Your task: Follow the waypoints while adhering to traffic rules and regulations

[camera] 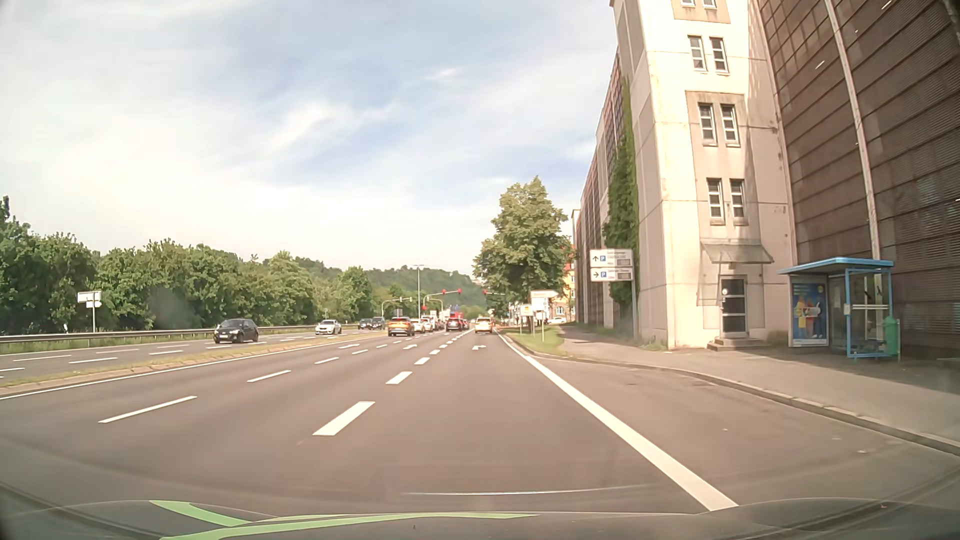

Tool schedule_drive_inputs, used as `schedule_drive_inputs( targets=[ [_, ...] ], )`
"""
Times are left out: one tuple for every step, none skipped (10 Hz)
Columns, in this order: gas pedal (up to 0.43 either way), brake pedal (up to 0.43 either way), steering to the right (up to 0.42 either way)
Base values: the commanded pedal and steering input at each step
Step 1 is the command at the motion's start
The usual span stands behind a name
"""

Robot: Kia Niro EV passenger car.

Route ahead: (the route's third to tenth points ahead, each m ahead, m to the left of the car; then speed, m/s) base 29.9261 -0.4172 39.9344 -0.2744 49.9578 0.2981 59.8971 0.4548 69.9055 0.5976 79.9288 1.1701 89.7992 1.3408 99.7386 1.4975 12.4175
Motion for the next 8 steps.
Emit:
schedule_drive_inputs(
  targets=[
    [0.0,0.0,0.0],
    [0.0,0.0,0.0],
    [0.0,0.0,0.0],
    [0.0,0.0,0.0],
    [0.0,0.0,0.0],
    [0.0,0.0,0.0],
    [0.0,0.0,0.0],
    [0.0,0.0,0.0]
  ],
)
